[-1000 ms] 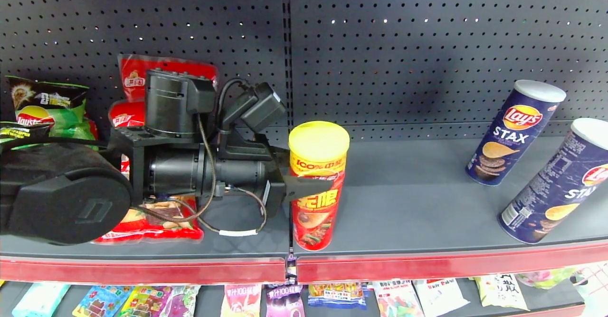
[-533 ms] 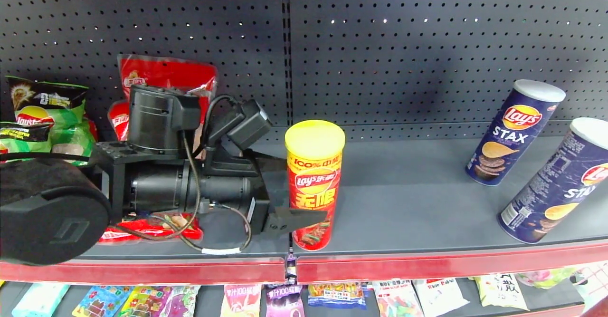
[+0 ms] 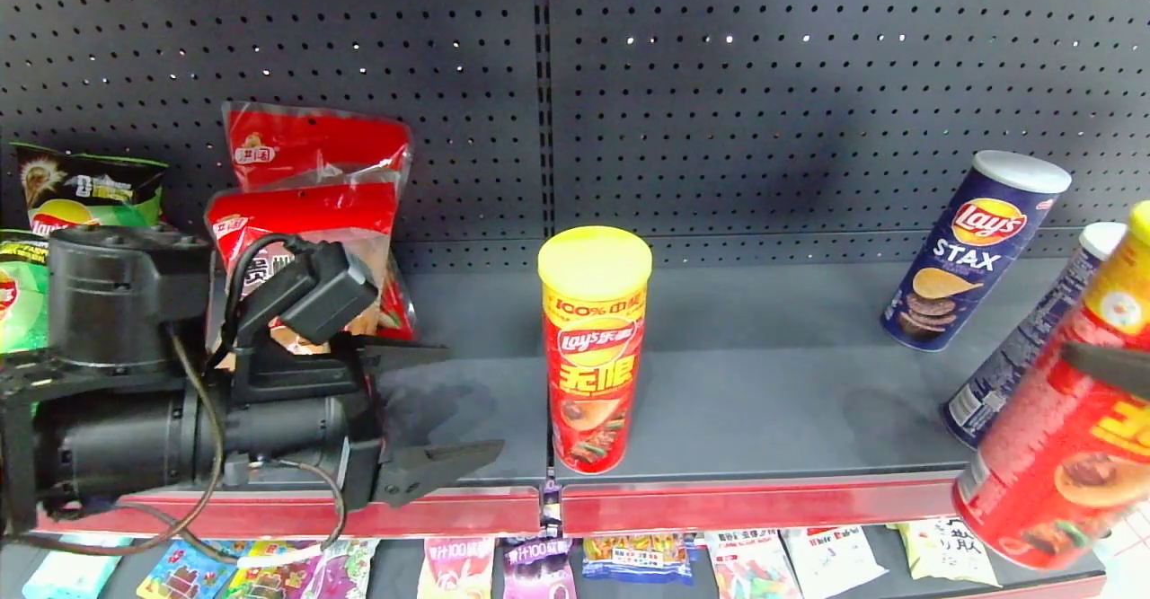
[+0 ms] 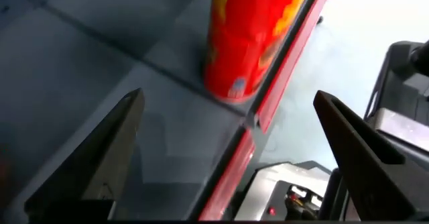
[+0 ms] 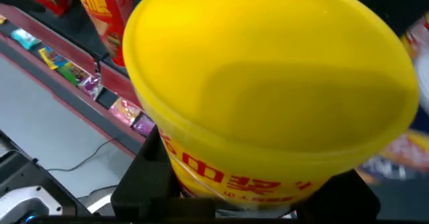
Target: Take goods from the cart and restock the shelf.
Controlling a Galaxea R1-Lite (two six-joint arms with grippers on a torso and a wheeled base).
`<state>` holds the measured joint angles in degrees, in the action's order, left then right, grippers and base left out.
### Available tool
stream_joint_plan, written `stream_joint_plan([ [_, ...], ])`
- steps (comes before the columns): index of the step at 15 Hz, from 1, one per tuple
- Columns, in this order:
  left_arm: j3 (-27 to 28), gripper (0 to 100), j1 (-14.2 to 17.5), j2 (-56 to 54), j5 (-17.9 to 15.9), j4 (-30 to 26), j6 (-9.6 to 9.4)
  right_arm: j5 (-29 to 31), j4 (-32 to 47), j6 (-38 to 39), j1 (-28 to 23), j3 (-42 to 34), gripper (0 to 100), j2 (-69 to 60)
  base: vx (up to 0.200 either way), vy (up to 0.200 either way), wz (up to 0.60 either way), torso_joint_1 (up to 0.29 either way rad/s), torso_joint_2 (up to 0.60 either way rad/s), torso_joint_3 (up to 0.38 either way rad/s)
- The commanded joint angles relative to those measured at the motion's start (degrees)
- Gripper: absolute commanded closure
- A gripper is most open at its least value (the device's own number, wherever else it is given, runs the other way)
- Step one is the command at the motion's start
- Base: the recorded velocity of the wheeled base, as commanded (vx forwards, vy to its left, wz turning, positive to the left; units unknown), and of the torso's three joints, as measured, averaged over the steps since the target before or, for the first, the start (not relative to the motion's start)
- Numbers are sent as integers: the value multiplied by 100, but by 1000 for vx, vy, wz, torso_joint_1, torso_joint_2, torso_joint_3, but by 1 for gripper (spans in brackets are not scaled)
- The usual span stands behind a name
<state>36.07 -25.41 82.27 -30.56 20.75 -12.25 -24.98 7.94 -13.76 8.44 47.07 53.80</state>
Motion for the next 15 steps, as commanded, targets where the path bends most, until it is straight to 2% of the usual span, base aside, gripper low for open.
stream_joint_plan([
  [1,-645,0,62,-1047,235,-106,39,-16,-1022,14,361,496,100,1520,0,0,0,0,0,0],
  [3,-927,0,53,-1767,244,-581,39,-25,-1339,93,589,883,100,2170,0,0,0,0,0,0],
  [5,-900,0,53,-2444,270,-1468,39,-25,-1462,181,897,1296,100,2671,0,0,0,0,0,0],
  [6,-856,0,53,-2769,419,-1952,39,-25,-1655,269,1064,1516,100,2996,0,0,0,0,0,0],
  [10,-839,0,44,-3024,894,-2154,39,-60,-2877,418,1450,2026,100,4271,0,0,0,0,0,0],
  [12,-856,0,53,-3174,1096,-2180,39,-77,-2894,427,1617,2439,100,4666,0,0,0,0,0,0],
  [15,-874,0,36,-3411,1237,-2514,39,-104,-2912,410,1767,2913,100,5150,0,0,0,0,0,0],
])
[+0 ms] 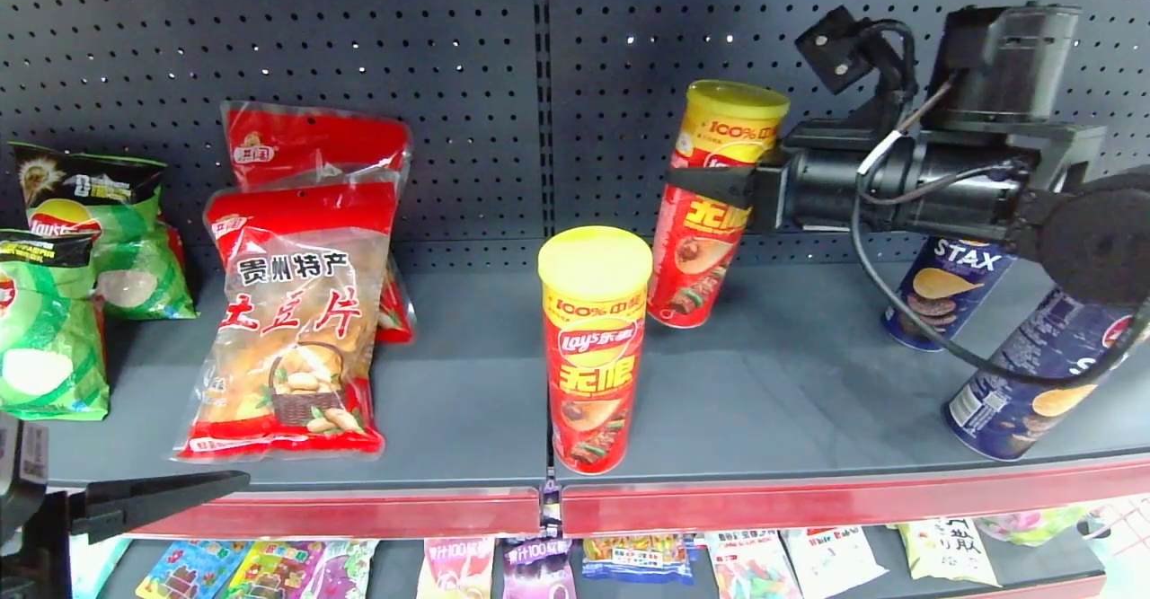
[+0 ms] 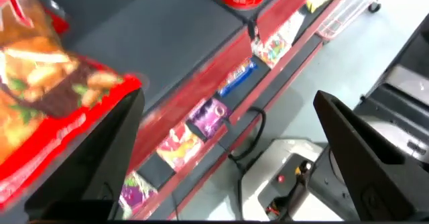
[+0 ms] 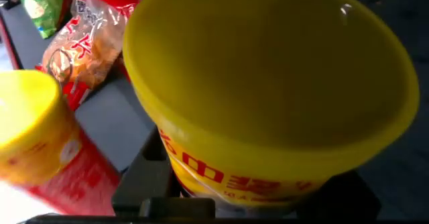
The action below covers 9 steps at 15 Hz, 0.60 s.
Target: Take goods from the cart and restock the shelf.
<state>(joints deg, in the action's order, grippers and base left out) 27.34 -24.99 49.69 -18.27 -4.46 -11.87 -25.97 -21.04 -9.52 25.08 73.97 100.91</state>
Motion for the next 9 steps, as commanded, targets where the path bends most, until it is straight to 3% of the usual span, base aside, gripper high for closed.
stream_joint_plan([
  [1,8,0,-6,-240,26,-72,1,-5,-14,-24,217,451,100,675,0,0,0,0,0,0],
  [9,69,0,-6,-258,61,-72,1,-14,-5,-41,498,1181,100,1475,0,0,0,0,0,0],
])
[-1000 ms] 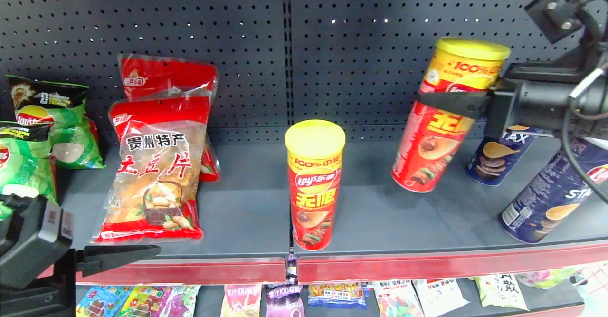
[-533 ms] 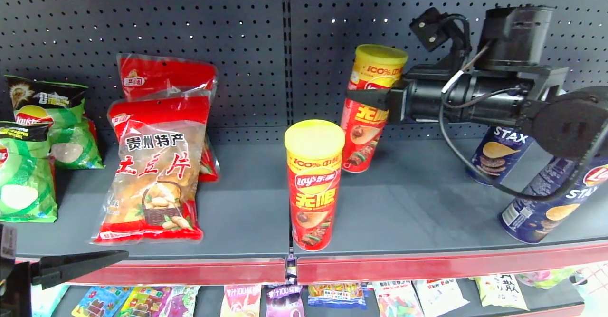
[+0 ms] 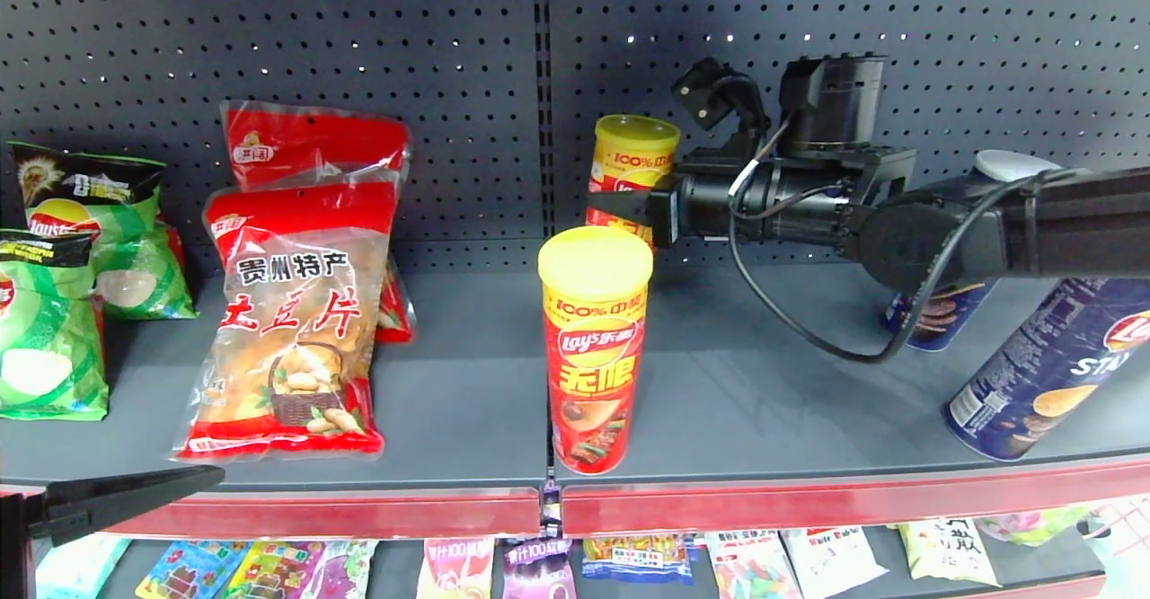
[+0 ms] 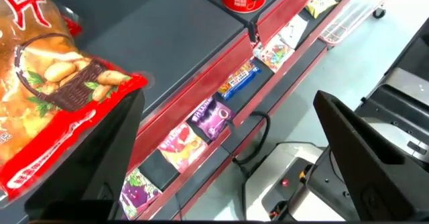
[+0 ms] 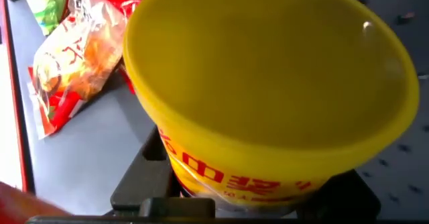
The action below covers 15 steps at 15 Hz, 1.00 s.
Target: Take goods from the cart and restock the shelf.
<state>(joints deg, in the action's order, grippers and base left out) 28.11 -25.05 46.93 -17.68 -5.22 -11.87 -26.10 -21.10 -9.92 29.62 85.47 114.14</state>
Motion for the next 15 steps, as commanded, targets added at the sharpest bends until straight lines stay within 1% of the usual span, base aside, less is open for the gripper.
stream_joint_plan([
  [1,-7,0,0,18,1,3,1,0,1,-1,79,31,100,188,0,0,0,0,0,0],
  [3,-7,0,0,26,1,3,1,0,1,-1,158,31,100,249,0,0,0,0,0,0],
  [6,-25,0,-9,53,-17,3,1,0,1,-1,167,295,100,451,0,0,0,0,0,0],
  [13,-25,0,-9,149,-52,3,1,0,1,-1,175,321,100,565,0,0,0,0,0,0],
  [14,-25,0,-9,149,-60,3,1,0,1,-1,175,313,0,565,0,0,0,0,0,0],
  [15,-34,0,-9,158,-60,3,10,0,1,-1,175,295,0,565,0,0,0,0,0,0],
])
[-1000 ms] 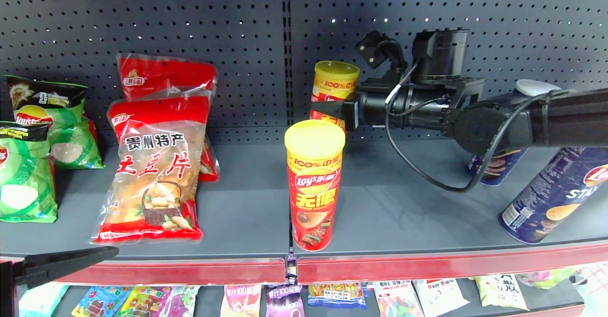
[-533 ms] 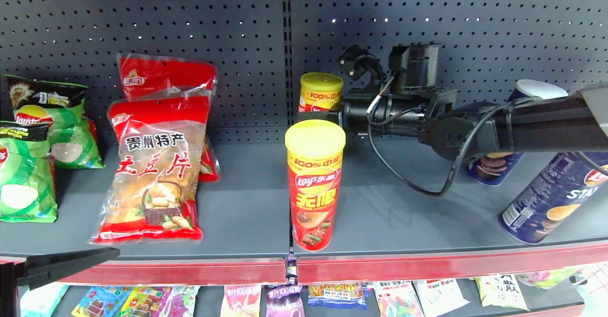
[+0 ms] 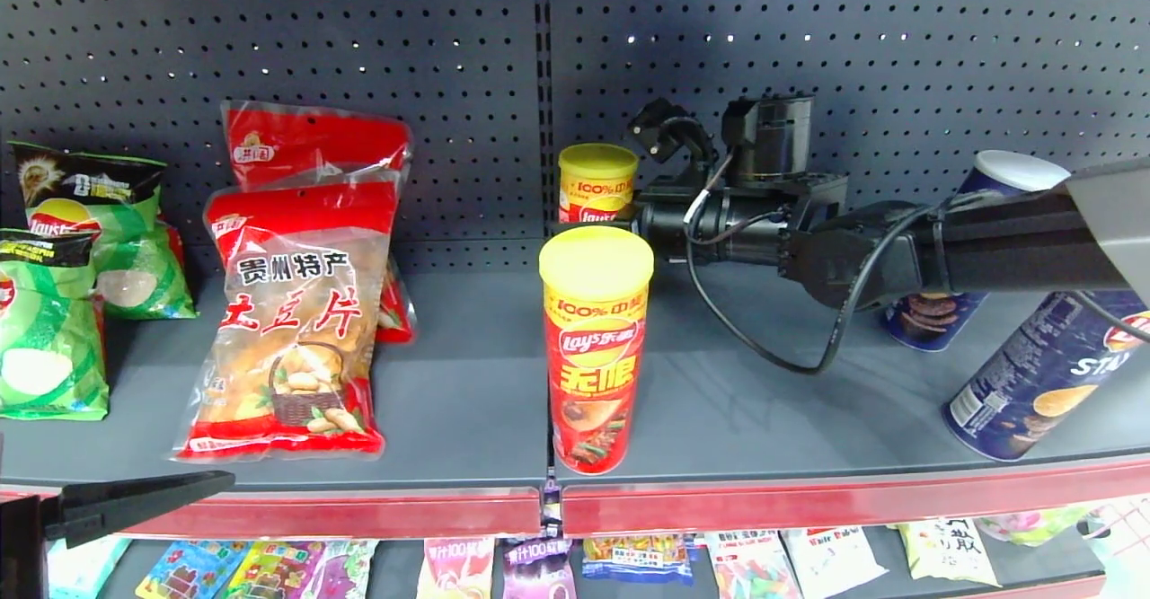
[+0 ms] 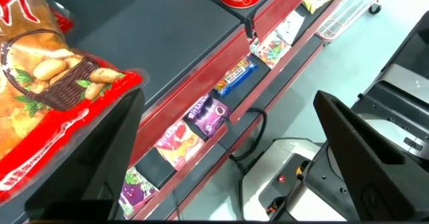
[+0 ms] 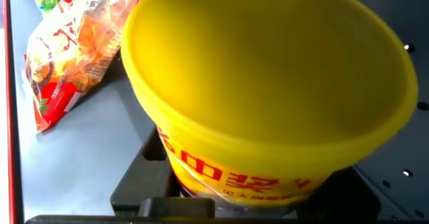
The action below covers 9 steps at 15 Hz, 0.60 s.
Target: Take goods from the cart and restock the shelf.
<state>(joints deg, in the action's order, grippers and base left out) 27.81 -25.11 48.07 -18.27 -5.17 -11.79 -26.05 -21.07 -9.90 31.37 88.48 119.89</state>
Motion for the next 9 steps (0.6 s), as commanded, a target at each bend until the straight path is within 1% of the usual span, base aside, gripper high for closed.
stream_joint_plan([
  [1,-12,0,-2,54,-1,-2,1,4,-3,-3,1,-33,0,-19,0,0,0,0,0,0],
  [5,-3,0,-2,141,-1,-2,1,65,6,6,1,-279,0,-335,0,0,0,0,0,0],
  [7,5,0,-2,229,-10,25,-8,118,41,14,1,-665,0,-669,0,0,0,0,0,0],
  [9,120,0,-38,467,8,51,-34,628,32,41,-17,-1562,0,-1381,0,0,0,0,0,0],
])
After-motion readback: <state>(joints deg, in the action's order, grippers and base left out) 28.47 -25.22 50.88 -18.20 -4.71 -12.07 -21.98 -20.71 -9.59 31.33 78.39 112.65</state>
